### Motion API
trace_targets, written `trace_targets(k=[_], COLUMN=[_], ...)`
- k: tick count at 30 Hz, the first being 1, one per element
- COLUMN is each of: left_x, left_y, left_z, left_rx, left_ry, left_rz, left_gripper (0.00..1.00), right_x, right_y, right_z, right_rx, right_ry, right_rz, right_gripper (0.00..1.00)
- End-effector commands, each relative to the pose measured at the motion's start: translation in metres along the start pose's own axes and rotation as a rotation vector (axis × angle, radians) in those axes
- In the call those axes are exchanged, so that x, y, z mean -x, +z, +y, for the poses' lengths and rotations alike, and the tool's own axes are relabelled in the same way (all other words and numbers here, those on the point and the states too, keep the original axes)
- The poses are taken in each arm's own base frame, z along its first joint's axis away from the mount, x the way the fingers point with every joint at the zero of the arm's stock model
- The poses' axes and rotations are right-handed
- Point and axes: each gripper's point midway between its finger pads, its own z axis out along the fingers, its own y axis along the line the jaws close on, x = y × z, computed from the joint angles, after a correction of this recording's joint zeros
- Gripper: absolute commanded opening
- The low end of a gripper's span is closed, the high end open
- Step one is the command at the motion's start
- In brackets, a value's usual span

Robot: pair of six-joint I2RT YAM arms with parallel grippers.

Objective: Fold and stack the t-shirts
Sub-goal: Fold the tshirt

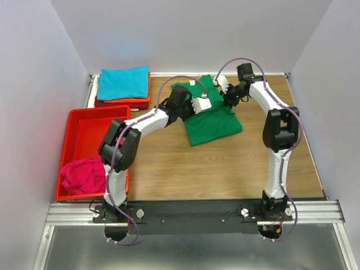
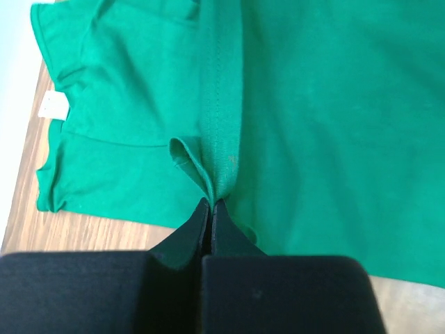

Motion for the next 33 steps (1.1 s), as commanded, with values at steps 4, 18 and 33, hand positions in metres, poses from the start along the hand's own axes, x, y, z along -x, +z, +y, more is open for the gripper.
trace_targets(k=[4,18,33], left_x=[-0.020,-0.026,0.077], left_y=[0.014,-0.003,-0.135], left_z=[0.006,0.108,0.059], left_rx=[-0.038,0.489,0.294], left_ry=[-0.049,-0.376,-0.050], left_rz=[0.051,0.076,-0.318], left_gripper=[0.00,0.83,0.79], right_x=[-0.003,0.015,0.027], right_y=[0.026,0.032,-0.058], right_z=[-0.019,-0.087,0.043], right_rx=[-0.041,-0.402,0.072], right_ry=[0.039,0.291,0.000], right_rz=[0.045,0.012,-0.264], right_gripper=[0.00,0.83,1.00])
